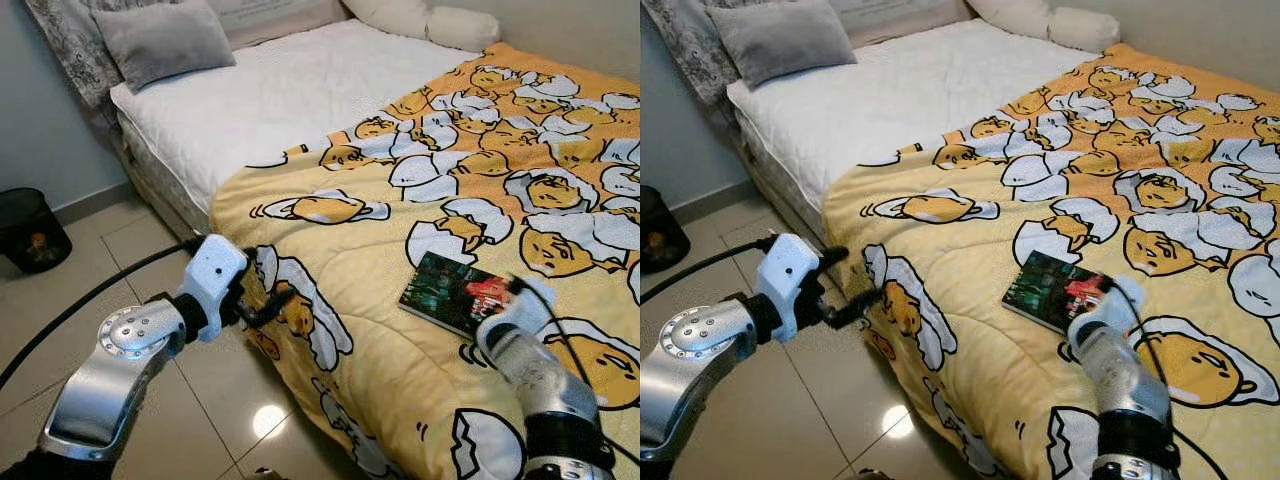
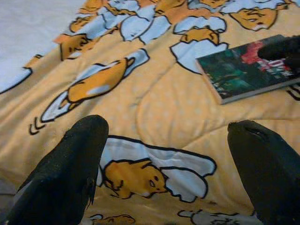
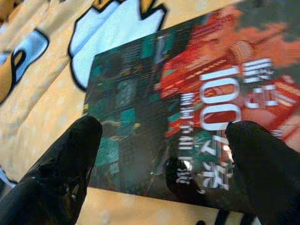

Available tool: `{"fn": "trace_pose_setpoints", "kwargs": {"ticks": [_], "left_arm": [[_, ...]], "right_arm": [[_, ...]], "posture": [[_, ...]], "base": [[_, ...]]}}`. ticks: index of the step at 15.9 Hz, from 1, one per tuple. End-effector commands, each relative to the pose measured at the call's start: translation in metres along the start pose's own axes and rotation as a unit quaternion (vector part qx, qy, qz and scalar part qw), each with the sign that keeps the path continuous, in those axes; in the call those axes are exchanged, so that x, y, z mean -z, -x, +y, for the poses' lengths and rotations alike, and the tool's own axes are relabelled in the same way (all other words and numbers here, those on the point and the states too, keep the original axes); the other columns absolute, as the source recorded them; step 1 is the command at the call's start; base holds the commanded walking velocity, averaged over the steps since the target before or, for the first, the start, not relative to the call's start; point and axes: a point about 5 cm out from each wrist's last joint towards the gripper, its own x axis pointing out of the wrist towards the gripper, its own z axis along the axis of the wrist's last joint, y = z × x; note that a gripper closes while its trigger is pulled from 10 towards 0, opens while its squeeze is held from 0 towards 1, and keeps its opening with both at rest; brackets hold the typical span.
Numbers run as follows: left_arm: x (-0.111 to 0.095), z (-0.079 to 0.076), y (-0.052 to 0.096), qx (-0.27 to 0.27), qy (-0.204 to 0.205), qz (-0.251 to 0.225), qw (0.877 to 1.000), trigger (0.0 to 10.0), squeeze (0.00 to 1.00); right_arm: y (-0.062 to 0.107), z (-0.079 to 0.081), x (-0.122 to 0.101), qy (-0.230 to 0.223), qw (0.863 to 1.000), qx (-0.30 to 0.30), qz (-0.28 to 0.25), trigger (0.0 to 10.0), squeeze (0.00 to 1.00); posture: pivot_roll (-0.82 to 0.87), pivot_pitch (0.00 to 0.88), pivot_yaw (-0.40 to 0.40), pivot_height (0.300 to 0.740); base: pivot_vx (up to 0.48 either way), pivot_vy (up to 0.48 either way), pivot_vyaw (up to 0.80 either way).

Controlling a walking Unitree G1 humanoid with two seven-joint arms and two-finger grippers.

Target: Clean up the room

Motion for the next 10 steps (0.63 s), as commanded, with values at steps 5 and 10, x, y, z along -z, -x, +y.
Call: {"fn": "trace_pose_setpoints", "kwargs": {"ticks": [5,10], "left_arm": [[-0.002,-0.006,-0.002,0.047,0.003,0.011,0.999,10.0,0.57],[-0.002,-0.012,-0.001,0.095,0.046,0.015,0.994,10.0,0.59]], "right_arm": [[0.009,-0.016,-0.001,-0.155,0.986,-0.008,0.052,10.0,1.00],[0.034,-0.026,-0.017,-0.217,0.976,-0.007,0.023,10.0,1.00]], "posture": [[-0.10,0.000,0.009,0.740],[-0.12,0.000,0.009,0.740]], "base": [[0.000,0.000,0.00],[0.000,0.000,0.00]]}}
